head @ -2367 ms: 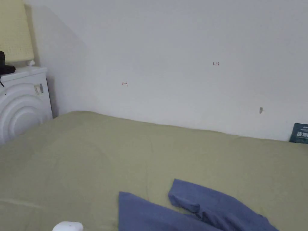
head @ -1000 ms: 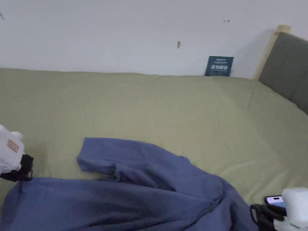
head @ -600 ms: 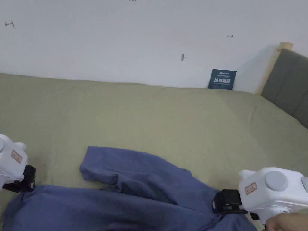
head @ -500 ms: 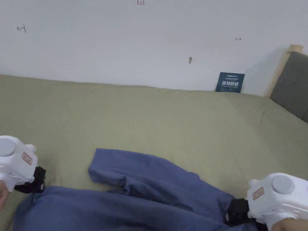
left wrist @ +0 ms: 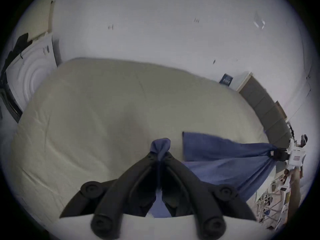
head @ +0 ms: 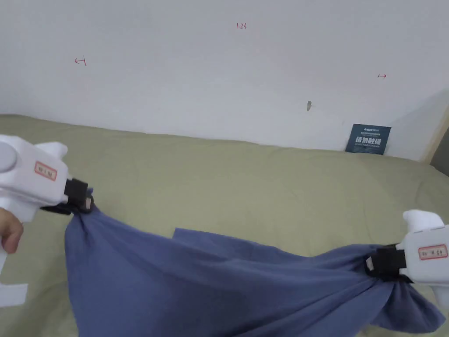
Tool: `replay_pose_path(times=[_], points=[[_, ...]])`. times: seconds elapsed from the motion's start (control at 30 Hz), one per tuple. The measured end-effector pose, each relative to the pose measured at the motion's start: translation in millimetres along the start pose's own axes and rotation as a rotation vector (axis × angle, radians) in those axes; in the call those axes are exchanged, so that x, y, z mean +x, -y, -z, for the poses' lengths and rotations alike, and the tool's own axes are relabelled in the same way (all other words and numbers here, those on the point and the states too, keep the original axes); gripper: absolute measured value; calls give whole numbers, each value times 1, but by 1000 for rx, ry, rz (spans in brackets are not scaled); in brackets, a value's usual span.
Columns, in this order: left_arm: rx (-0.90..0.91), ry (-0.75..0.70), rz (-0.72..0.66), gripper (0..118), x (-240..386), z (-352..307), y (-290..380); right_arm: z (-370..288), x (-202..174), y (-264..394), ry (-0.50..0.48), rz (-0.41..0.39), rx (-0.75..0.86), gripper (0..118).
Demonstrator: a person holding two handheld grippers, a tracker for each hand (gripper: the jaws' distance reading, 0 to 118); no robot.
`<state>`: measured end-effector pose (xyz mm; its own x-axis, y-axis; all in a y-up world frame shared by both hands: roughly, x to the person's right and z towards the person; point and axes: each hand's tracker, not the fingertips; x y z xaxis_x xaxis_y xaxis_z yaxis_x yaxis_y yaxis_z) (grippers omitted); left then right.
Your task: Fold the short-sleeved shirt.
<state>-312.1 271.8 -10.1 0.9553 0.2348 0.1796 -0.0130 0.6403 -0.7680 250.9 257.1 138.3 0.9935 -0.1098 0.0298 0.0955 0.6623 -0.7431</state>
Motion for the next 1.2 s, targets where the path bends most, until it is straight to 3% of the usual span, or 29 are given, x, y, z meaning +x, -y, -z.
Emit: replay_pose_path(times=[0.07, 0.23, 0.5, 0.73, 0.87, 1.2], points=[[43, 5, 1, 4, 0, -22, -18, -13, -9, -18, 3, -35, 44, 6], [135, -82, 77, 4, -1, -65, -62, -28, -9, -71, -29, -25, 124, 6], [272, -99, 38, 4, -6, -120, -124, -47, -18, -159, -39, -65, 253, 6], [342, -116, 0, 4, 11, -130, -145, -49, -34, -213, -15, -94, 351, 6], [344, -105, -31, 4, 9, -121, -150, -35, -26, -228, -38, -4, 335, 6], [265, -106, -17, 4, 2, -86, -134, 0, -12, -198, -32, 3, 299, 6]])
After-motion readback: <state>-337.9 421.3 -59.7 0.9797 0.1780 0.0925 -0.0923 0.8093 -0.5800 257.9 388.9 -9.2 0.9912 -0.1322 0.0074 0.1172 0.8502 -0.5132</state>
